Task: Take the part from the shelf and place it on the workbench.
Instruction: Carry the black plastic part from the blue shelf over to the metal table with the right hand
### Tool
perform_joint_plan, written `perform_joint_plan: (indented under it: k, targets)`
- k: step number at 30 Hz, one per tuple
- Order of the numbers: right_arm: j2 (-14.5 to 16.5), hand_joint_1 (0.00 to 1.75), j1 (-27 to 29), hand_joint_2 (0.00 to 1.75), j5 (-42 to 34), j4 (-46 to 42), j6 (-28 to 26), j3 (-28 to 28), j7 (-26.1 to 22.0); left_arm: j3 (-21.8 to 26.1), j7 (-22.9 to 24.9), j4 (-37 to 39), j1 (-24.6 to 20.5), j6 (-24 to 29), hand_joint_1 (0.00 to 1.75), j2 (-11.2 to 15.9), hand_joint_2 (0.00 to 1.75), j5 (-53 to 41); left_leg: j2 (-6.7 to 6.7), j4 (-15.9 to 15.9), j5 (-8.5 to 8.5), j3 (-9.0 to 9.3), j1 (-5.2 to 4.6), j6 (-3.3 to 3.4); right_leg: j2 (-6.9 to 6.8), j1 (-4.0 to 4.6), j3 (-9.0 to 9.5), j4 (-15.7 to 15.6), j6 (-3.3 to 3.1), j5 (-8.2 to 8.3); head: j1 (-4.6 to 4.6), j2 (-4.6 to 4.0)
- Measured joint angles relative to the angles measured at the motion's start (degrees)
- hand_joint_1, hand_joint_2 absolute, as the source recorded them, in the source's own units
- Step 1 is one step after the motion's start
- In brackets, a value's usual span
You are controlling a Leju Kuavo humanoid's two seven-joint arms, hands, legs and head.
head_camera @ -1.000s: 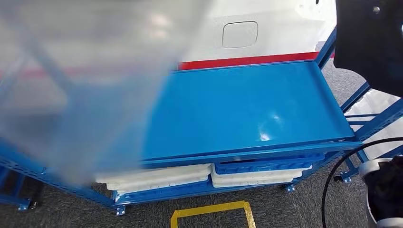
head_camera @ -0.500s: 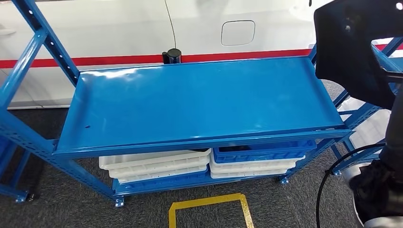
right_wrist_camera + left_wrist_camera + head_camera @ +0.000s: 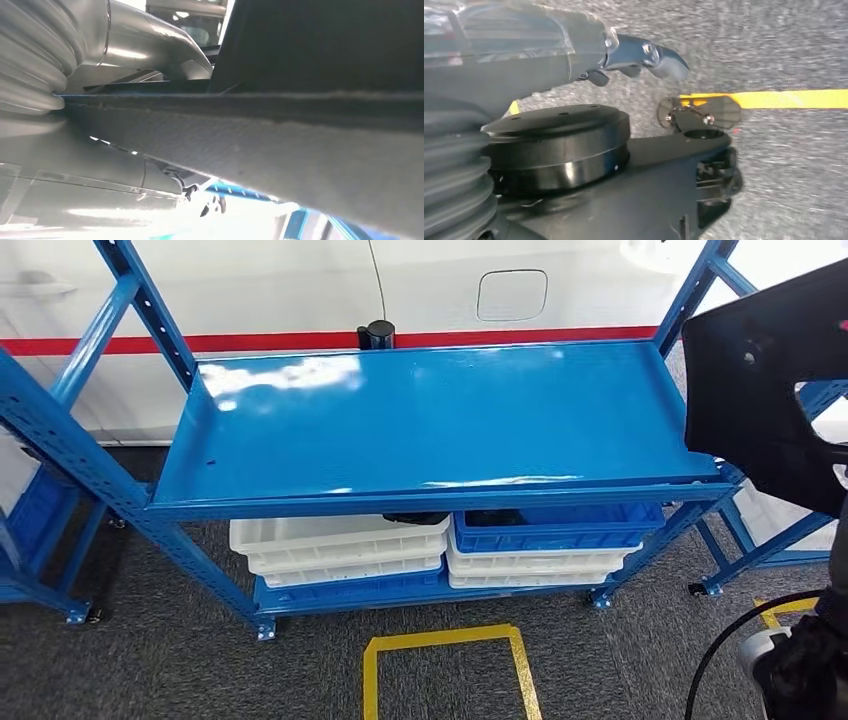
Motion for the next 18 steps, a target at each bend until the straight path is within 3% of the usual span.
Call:
perform_joint_plan:
  k: [3,4,5,6,7,8,10,11,13,14,15,18]
  targets:
    - [0.36,1.75,0.34,1.75,-0.04,-0.01,0.01,-0.18,-0.01,-0.25,0.01,0.05,-0.01,0.0,0.0,0.13,1.75,-0.01,0.31,9.51,-8.65,-2.1,0.72,-1.24,-0.05,-0.21,-2.64,0.05,-0.35,2.25,-1.2,0.0]
    - [0.49,1.75,0.49,1.75,-0.15,-0.01,0.01,-0.21,-0.04,-0.27,-0.06,0.07,-0.02,0.0,0.0,0.18,1.75,-0.01,0.32,12.72,-9.66,-2.33,1.01,-1.59,-0.06,-0.25,-3.65,0.3,-0.24,2.92,-1.47,0.0]
    - [0.63,1.75,0.6,1.75,-0.42,-0.01,0.01,-0.22,-0.17,-0.28,-0.23,0.09,-0.02,0.01,0.0,0.21,1.75,0.01,0.34,14.69,-9.24,-1.95,1.27,-1.91,-0.07,-0.32,-4.74,0.67,-0.07,3.52,-1.63,0.0]
    - [0.79,1.75,0.68,1.75,-0.91,-0.01,0.01,-0.25,-0.53,-0.29,-0.58,0.1,-0.03,0.03,0.0,0.24,1.75,0.05,0.37,14.88,-7.73,-0.68,1.5,-2.19,-0.08,-0.45,-5.92,1.18,0.18,4.04,-1.72,0.0]
    - [0.98,1.75,0.74,1.75,-1.6,-0.01,0.01,-0.31,-1.15,-0.29,-1.09,0.1,-0.06,0.05,0.0,0.26,1.75,0.12,0.4,13.14,-6.06,1.55,1.74,-2.43,-0.08,-0.58,-7.08,1.82,0.47,4.44,-1.79,0.0]
    - [1.22,1.75,0.77,1.75,-2.62,-0.02,0.01,-0.39,-2.16,-0.3,-1.76,0.1,-0.13,0.1,0.0,0.29,1.75,0.28,0.4,9.72,-5.51,4.6,1.98,-2.64,-0.08,-0.66,-8.09,2.57,0.78,4.73,-1.85,0.0]
    - [1.79,1.75,0.78,1.75,-5.54,-0.01,0.01,-0.54,-5.29,-0.3,-3.3,0.11,-0.39,0.19,0.0,0.39,1.75,0.71,0.26,1.97,-7.14,10.34,2.1,-2.38,-0.12,-0.67,-9.44,3.97,1.44,5.16,-2.02,0.0]
    - [2.12,1.75,0.74,1.75,-7.5,0.02,0.01,-0.54,-7.35,-0.3,-4.05,0.11,-0.52,0.28,0.0,0.46,1.75,0.99,0.17,-0.46,-8.29,11.81,2.01,-1.94,-0.16,-0.68,-9.75,4.34,1.81,5.46,-2.09,0.0]
    - [2.9,1.75,0.6,1.75,-12.06,0.23,0.01,-0.35,-12.07,-0.3,-5.11,0.13,-0.6,0.55,0.0,0.59,1.75,1.52,0.16,-1.75,-8.36,11.81,1.8,-0.67,-0.15,-0.86,-10.13,4.33,2.62,6.28,-2.23,0.0]
    - [3.38,1.75,0.51,1.75,-14.43,0.43,0.01,-0.2,-14.53,-0.29,-5.35,0.14,-0.61,0.71,0.0,0.67,1.75,1.78,0.22,-1.84,-7.74,11.27,1.78,-0.13,-0.06,-0.97,-10.53,4.47,2.99,6.0,-2.33,0.0]
    - [3.86,1.75,0.38,1.75,-16.64,0.68,0.01,-0.05,-16.88,-0.29,-5.46,0.15,-0.61,0.91,0.0,0.75,1.75,1.97,0.32,-1.94,-7.03,10.57,1.79,0.38,0.05,-1.05,-11.11,5.33,3.3,4.64,-2.28,0.0]
    - [5.46,1.75,0.15,1.75,-22.64,1.89,0.01,0.43,-22.68,-0.28,-5.15,0.16,-0.65,1.47,0.0,1.12,1.75,2.11,0.51,-1.97,-4.99,8.08,1.51,1.29,0.22,-1.13,-12.95,13.85,3.78,-3.44,-1.42,0.0]
